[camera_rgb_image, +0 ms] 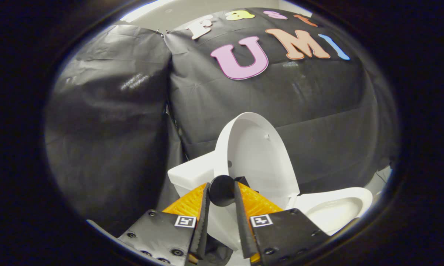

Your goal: Open the toilet lid.

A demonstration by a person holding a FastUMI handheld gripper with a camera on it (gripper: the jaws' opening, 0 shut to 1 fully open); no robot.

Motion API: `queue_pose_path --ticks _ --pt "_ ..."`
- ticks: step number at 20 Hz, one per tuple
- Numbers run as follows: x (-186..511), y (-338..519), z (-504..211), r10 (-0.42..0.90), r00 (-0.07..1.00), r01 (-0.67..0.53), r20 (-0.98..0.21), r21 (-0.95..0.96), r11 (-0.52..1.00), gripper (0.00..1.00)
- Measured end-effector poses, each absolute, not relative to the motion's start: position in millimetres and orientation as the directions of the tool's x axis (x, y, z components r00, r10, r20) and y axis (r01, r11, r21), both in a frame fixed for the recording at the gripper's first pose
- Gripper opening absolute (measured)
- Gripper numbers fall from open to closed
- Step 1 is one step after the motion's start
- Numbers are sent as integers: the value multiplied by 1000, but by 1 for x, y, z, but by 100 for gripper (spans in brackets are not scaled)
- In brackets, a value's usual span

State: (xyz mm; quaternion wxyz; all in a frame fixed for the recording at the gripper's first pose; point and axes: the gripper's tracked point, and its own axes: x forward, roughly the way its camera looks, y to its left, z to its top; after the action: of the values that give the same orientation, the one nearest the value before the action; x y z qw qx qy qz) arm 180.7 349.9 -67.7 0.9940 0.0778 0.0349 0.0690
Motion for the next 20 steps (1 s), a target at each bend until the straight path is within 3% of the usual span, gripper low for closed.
queue_pose_path --ticks 8,20 --pt "156 307 2 131 988 -136 77 67 988 97" --pt "89 154 19 28 997 -30 70 33 999 96"
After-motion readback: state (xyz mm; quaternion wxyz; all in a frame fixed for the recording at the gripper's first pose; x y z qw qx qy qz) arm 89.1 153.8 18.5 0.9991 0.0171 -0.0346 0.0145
